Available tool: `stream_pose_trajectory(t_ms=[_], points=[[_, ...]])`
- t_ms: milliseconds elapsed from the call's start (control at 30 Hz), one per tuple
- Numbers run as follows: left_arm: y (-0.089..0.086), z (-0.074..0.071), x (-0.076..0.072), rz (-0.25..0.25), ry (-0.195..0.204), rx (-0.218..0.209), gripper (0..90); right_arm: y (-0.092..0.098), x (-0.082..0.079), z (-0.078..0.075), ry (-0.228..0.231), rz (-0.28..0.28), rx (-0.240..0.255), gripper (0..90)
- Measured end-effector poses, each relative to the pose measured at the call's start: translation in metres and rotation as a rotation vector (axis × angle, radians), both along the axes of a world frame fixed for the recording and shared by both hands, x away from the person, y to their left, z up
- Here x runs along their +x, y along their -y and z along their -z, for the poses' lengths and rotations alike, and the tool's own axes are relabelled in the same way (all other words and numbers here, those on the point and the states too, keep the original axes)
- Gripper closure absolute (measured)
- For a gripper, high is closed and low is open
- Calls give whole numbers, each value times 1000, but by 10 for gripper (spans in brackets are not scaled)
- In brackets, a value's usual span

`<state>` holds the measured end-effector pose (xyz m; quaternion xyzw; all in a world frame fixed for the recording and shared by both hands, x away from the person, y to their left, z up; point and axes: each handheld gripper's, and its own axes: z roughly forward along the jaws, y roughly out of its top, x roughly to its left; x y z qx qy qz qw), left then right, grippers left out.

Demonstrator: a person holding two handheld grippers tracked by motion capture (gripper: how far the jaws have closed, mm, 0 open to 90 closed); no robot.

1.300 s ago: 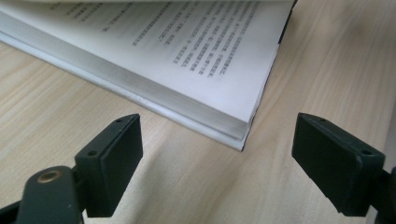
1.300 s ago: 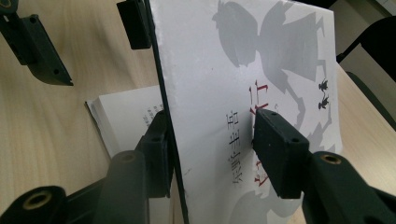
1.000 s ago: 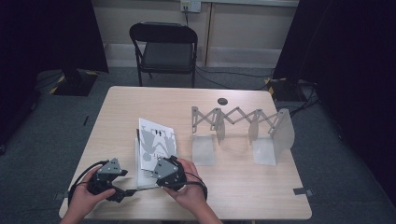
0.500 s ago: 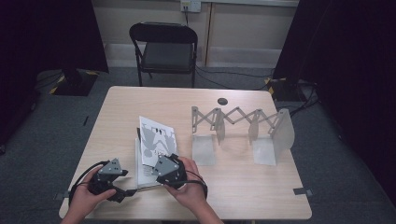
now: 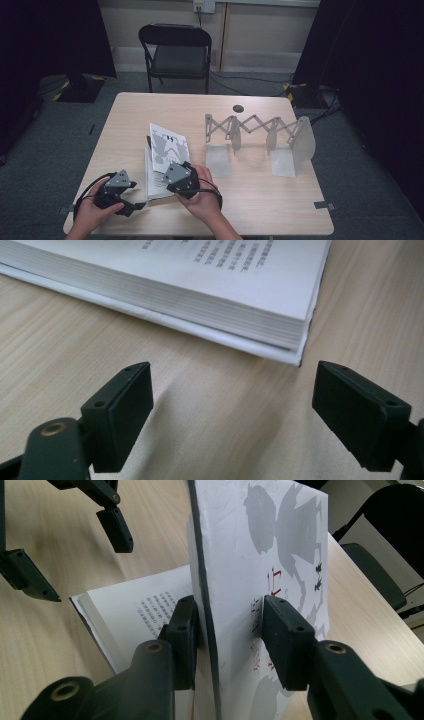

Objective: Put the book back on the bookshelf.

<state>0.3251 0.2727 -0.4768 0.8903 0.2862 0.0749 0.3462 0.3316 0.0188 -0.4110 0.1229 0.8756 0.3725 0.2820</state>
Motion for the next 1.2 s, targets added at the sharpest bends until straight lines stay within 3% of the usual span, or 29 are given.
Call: stream_pose_trajectory(t_ms=[200, 400, 500, 600, 667, 933, 1200], points=[[0, 4, 2, -1, 16, 15, 166, 0, 2, -5, -6, 12, -5, 611], [4, 9, 5, -10, 16, -2, 165, -1, 4, -10, -12, 18, -10, 615], [7, 10, 10, -10, 18, 21, 167, -1, 5, -11, -16, 19, -13, 616], [8, 13, 14, -13, 33, 9, 169, 0, 5, -12, -19, 23, -9, 617], [8, 13, 18, -44, 38, 13, 166, -1, 5, -12, -19, 22, -16, 618], [12, 14, 27, -75, 55, 35, 159, -1, 6, -14, -19, 26, -14, 621], [11, 16, 35, -110, 65, 13, 154, 1, 6, -17, -19, 26, -26, 625]])
